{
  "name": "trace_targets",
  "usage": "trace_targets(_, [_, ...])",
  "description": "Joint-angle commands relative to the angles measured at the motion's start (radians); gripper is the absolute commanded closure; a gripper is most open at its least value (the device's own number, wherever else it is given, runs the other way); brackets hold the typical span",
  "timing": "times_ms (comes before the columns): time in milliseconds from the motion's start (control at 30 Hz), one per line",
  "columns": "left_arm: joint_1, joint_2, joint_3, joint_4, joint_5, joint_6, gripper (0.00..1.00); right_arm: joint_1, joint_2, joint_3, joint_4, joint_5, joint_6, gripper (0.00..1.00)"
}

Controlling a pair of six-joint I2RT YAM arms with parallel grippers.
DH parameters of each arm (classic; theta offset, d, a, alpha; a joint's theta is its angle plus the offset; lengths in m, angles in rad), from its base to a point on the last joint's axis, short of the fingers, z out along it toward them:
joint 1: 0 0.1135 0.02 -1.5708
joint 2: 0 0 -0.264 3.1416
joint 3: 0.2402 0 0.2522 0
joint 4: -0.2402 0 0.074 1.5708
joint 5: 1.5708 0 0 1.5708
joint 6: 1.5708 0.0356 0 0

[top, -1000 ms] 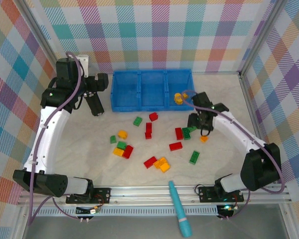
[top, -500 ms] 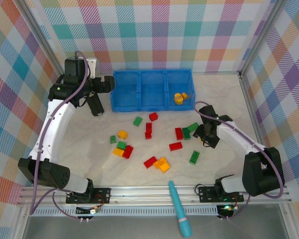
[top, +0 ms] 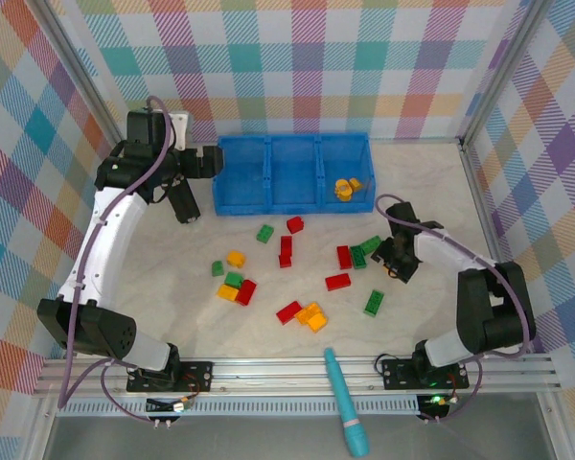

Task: Sort the legos into containers by color
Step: Pick up the lego from the middle-right of the table, then place the lego in the container.

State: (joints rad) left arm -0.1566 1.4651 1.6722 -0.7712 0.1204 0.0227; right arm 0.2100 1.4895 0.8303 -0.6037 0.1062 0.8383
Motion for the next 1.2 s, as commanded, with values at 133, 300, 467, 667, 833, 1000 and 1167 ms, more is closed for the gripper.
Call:
trace_targets(133, [-0.014,0.02,0.057,-0.04,0.002,0.007,0.0,-0.027,0.047,-0.02,0.033,-0.009,-0.002,0.4])
trace_targets(300, [-0.02,0.034,0.067,-0.045,-0.001,0.01,0.0,-0.044,0.062,-0.036,0.045,-0.008,-0.013,0.5])
trace_targets(467, [-0.024,0.032,0.055,-0.046,-0.009,0.015,0.0,-0.052,0.083,-0.024,0.046,-0.009,-0.041,0.65])
trace_targets(667, [-0.029,0.02,0.049,-0.048,-0.021,0.023,0.0,-0.052,0.054,0.086,-0.018,-0.008,-0.172,0.75])
trace_targets(833, [-0.027,0.011,0.056,-0.052,-0.041,0.036,0.0,-0.039,0.021,0.278,-0.024,0.039,-0.375,0.75])
trace_targets(1000, [-0.027,-0.003,0.051,-0.044,-0.045,0.04,0.0,-0.022,0.087,0.497,0.01,0.047,-0.542,0.75])
trace_targets(1167, [-0.027,-0.005,0.04,-0.044,-0.043,0.039,0.0,0.017,0.23,0.667,0.079,0.053,-0.598,0.75])
